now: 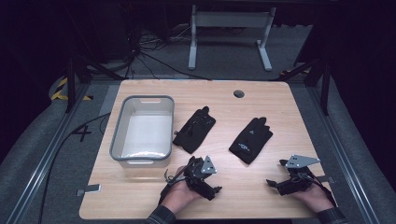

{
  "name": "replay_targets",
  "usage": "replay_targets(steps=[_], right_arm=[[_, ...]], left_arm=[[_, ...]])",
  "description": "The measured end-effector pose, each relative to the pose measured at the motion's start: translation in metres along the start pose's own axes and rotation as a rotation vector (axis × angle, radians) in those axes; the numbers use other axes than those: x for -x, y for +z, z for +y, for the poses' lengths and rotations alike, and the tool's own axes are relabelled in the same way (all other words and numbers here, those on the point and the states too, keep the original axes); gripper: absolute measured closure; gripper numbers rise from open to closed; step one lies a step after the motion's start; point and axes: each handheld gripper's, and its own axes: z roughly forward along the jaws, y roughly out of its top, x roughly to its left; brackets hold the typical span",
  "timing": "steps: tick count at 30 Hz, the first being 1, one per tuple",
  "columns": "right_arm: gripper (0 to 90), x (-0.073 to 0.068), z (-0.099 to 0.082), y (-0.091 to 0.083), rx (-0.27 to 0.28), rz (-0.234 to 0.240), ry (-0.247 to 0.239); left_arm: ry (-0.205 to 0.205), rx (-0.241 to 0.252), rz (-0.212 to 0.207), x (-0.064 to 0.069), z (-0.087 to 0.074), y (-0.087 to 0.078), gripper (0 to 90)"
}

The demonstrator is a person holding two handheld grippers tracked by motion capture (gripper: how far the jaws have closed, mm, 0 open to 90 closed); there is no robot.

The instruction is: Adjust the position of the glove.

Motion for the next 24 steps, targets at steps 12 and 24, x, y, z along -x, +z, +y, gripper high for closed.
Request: replay_targets(steps=[12,24], right_arm=[[1.8,0.000,0.000,0.000,0.000,0.002,-0.002],[1.9,0.000,0.000,0.000,0.002,0.005,-0.006]], left_arm=[[-0.059,0.011,0.069,-0.010,0.009,-0.013,48.6],[-0.197,-0.002,0.185,-0.038,0.041,-0.017,89.6]])
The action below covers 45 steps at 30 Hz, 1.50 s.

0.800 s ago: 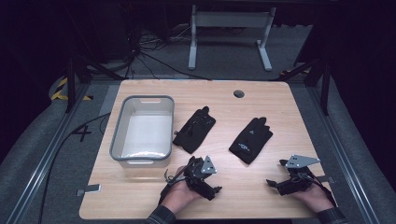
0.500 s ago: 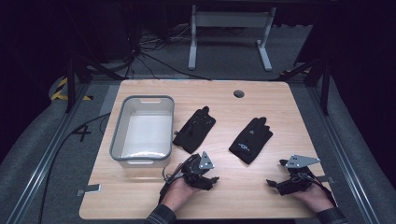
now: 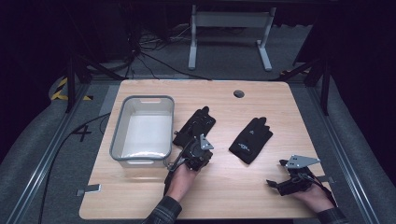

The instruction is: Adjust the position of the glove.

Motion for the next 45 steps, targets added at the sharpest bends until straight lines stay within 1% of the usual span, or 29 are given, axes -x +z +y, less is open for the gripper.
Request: replay_targets(steps=[1,3,5,8,9,10,11,12,13,14,16,17,18,20,22,24,25,26,31,32,34,37,38,41,45], right_arm=[[1.9,0.000,0.000,0.000,0.000,0.000,0.000],[1.9,0.000,0.000,0.000,0.001,0.001,0.000],[2.0,0.000,0.000,0.000,0.001,0.001,0.000],[1.9,0.000,0.000,0.000,0.001,0.001,0.000],[2.0,0.000,0.000,0.000,0.001,0.001,0.000],[2.0,0.000,0.000,0.000,0.001,0.001,0.000],[1.9,0.000,0.000,0.000,0.001,0.002,0.000],[2.0,0.000,0.000,0.000,0.001,0.002,0.000],[2.0,0.000,0.000,0.000,0.002,0.002,0.000],[2.0,0.000,0.000,0.000,0.002,0.002,-0.001],[2.0,0.000,0.000,0.000,0.001,0.004,0.000],[2.0,0.000,0.000,0.000,0.001,0.004,0.000],[2.0,0.000,0.000,0.000,0.001,0.004,0.000],[2.0,0.000,0.000,0.000,0.002,0.005,0.000],[2.0,0.000,-0.001,0.000,0.002,0.005,0.000],[2.0,0.000,-0.001,0.000,0.002,0.005,-0.001],[2.1,0.000,-0.001,0.000,0.002,0.006,-0.001],[2.1,0.000,-0.001,0.000,0.002,0.006,-0.001],[2.1,0.000,-0.001,0.000,0.002,0.006,0.000],[2.1,0.000,-0.001,0.000,0.002,0.006,0.000],[2.1,0.000,-0.001,-0.001,0.002,0.006,-0.001],[2.1,0.000,-0.001,-0.001,0.002,0.007,0.000],[2.2,0.000,-0.001,-0.001,0.002,0.007,0.000],[2.2,0.000,-0.001,-0.001,0.001,0.007,0.000],[2.2,0.000,-0.001,-0.001,0.001,0.006,0.000]], left_arm=[[-0.004,0.000,0.005,-0.001,0.003,0.000,89.6],[-0.018,0.019,0.016,-0.005,0.009,0.001,89.7],[-0.026,0.022,0.025,-0.008,0.014,0.003,89.6],[-0.050,0.039,0.049,-0.015,0.021,0.008,89.7],[-0.052,0.028,0.057,-0.017,0.023,0.011,89.7],[-0.052,0.028,0.057,-0.017,0.023,0.011,89.7],[-0.058,0.023,0.081,-0.021,0.026,0.017,89.7],[-0.062,0.020,0.093,-0.023,0.027,0.020,89.7],[-0.062,0.020,0.093,-0.023,0.027,0.020,89.7],[-0.074,0.020,0.122,-0.028,0.028,0.024,89.7],[-0.085,0.007,0.145,-0.033,0.028,0.028,89.7],[-0.085,0.007,0.145,-0.033,0.028,0.028,89.8],[-0.089,-0.004,0.158,-0.035,0.027,0.031,89.8],[-0.095,-0.009,0.184,-0.039,0.029,0.033,89.8],[-0.104,-0.009,0.193,-0.042,0.030,0.032,89.8],[-0.117,-0.011,0.216,-0.046,0.032,0.032,89.8],[-0.129,-0.021,0.218,-0.049,0.032,0.035,89.8],[-0.129,-0.021,0.218,-0.049,0.032,0.035,89.8],[-0.145,-0.069,0.239,-0.055,0.027,0.046,89.7],[-0.143,-0.081,0.239,-0.054,0.027,0.048,89.7],[-0.141,-0.082,0.241,-0.053,0.026,0.050,89.8],[-0.145,-0.086,0.220,-0.051,0.027,0.050,89.8],[-0.138,-0.087,0.213,-0.049,0.027,0.050,89.8],[-0.142,-0.085,0.166,-0.045,0.028,0.050,89.8],[-0.140,-0.075,0.099,-0.033,0.031,0.054,89.8]])
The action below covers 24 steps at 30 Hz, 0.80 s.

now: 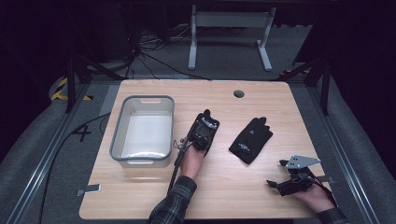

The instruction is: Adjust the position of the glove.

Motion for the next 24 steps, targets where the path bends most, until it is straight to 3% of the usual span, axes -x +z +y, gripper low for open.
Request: replay_targets(steps=[2,3,4,13,19,24], right_arm=[[2.1,0.000,0.000,0.000,0.000,0.000,0.000],[2.1,0.000,0.000,0.000,0.000,0.000,0.000],[2.2,0.000,0.000,0.000,0.000,0.000,0.000],[2.1,0.000,0.000,0.000,0.000,0.001,0.000],[2.1,0.000,0.000,0.000,0.000,0.001,-0.001],[2.2,0.000,0.000,0.000,0.000,0.001,0.000]], left_arm=[[0.009,0.010,-0.038,0.006,0.001,0.002,89.8],[0.009,0.010,-0.038,0.006,0.001,0.002,89.8],[0.011,0.021,-0.070,0.012,0.001,0.004,89.8],[0.046,0.033,-0.134,0.025,0.003,0.004,89.7],[0.048,0.058,-0.094,0.012,0.002,-0.015,89.7],[0.019,0.057,-0.064,-0.005,-0.002,-0.020,89.7]])
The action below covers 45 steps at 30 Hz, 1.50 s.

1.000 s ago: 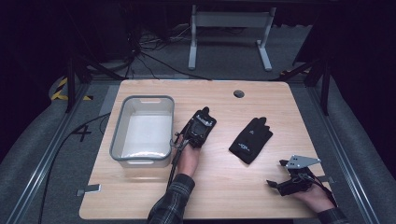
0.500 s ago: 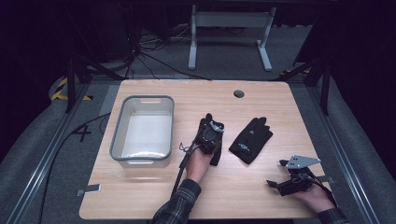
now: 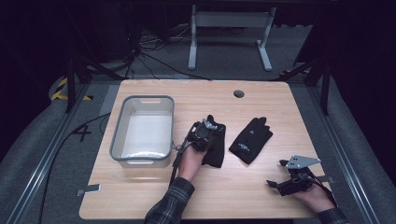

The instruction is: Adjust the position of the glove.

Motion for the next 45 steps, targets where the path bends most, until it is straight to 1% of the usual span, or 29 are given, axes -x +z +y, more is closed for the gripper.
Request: replay_targets(steps=[2,4,8,10,11,12,14,17,21,28,31,33,35,37,40,44,45], right_arm=[[2.2,0.000,0.000,0.000,0.000,0.000,-0.001],[2.1,0.000,0.000,0.000,0.000,0.000,0.000],[2.2,0.000,0.000,0.000,0.000,0.000,0.000],[2.2,0.000,0.000,0.000,0.000,0.000,0.000],[2.1,0.000,0.000,0.000,0.000,0.000,-0.001],[2.2,0.000,0.000,0.000,0.000,0.001,0.000],[2.1,0.000,0.000,0.000,0.000,0.000,0.000],[2.1,0.000,0.000,0.000,0.000,0.000,-0.001],[2.1,0.000,0.000,0.000,0.000,0.000,0.000],[2.2,0.000,0.000,0.000,0.000,0.000,-0.001],[2.2,0.000,0.000,0.000,0.000,0.000,0.000],[2.3,0.000,0.000,0.000,0.000,0.000,0.000],[2.4,0.000,0.000,0.000,0.001,0.000,-0.001],[2.8,0.000,0.000,0.000,0.002,0.000,-0.001],[3.5,0.001,0.000,-0.001,0.000,0.001,-0.006],[4.2,0.002,-0.001,-0.001,0.004,0.002,-0.007],[4.5,0.002,-0.001,-0.001,0.005,0.002,-0.007]], left_arm=[[-0.013,0.002,0.006,-0.005,-0.001,0.001,89.7],[-0.013,-0.010,0.012,-0.007,-0.003,0.003,89.7],[0.012,-0.050,0.021,-0.005,-0.007,0.013,89.7],[0.002,-0.038,0.014,-0.004,-0.009,0.014,89.8],[0.004,-0.038,0.015,-0.003,-0.009,0.013,89.8],[0.011,-0.041,0.014,-0.002,-0.010,0.013,89.8],[0.010,-0.044,0.011,0.000,-0.010,0.012,89.8],[0.035,-0.047,0.009,0.006,-0.012,0.011,89.8],[0.053,-0.063,0.001,0.013,-0.016,0.007,89.8],[0.077,-0.074,-0.040,0.024,-0.026,-0.002,89.8],[0.078,-0.080,-0.061,0.030,-0.031,-0.006,89.8],[0.085,-0.082,-0.075,0.035,-0.035,-0.009,89.8],[0.082,-0.077,-0.094,0.039,-0.040,-0.012,89.7],[0.083,-0.077,-0.109,0.041,-0.043,-0.014,89.7],[0.106,-0.077,-0.127,0.046,-0.047,-0.017,89.7],[0.104,-0.079,-0.150,0.050,-0.052,-0.020,89.8],[0.110,-0.079,-0.157,0.051,-0.053,-0.021,89.8]])
